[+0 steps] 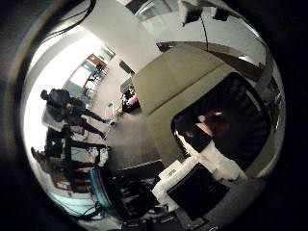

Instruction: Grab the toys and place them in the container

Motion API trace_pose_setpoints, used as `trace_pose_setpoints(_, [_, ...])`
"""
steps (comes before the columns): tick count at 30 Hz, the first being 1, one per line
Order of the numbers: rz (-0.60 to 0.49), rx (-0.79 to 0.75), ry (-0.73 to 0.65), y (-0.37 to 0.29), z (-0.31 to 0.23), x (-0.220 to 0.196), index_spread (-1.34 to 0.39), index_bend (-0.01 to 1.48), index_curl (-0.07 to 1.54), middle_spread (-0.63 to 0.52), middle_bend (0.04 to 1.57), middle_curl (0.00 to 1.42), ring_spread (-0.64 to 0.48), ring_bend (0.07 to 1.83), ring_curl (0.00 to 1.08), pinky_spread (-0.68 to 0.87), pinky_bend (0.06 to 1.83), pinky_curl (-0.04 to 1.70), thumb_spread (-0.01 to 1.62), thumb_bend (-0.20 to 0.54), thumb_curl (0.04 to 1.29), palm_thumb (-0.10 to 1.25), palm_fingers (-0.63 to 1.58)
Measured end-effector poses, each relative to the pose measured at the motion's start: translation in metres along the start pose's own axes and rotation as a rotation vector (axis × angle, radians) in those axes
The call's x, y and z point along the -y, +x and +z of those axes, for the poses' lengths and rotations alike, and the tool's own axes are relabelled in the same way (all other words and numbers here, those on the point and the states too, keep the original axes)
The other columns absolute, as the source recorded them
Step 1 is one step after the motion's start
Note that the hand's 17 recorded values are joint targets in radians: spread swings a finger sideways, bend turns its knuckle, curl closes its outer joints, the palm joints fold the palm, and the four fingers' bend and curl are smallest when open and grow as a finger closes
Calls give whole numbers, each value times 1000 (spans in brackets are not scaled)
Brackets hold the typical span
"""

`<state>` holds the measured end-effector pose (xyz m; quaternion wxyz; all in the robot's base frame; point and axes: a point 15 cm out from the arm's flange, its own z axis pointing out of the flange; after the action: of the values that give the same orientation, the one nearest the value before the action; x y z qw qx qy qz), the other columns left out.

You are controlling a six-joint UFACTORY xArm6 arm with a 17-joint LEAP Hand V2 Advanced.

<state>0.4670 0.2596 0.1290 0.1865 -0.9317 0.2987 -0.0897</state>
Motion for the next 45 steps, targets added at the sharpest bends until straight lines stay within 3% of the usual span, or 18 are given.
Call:
trace_pose_setpoints(7, [50,-68,-5,68,-22,-31,-443,189,395,-111,256,366,-115,477,299,298,571,212,1129,-22,419,674,293])
trace_pose_setpoints(23, [247,-208,-104,248,-76,-211,-438,173,334,-110,221,354,-99,438,256,316,600,58,1132,-21,385,631,353])
trace_pose_setpoints(37, [391,-192,-164,332,-27,-293,-438,179,327,-60,190,327,-27,391,235,334,693,-4,1140,-21,353,589,280])
trace_pose_setpoints(45, [320,-163,-254,367,12,-335,-448,177,320,-36,189,316,22,358,229,339,684,-1,1130,-26,343,551,181])
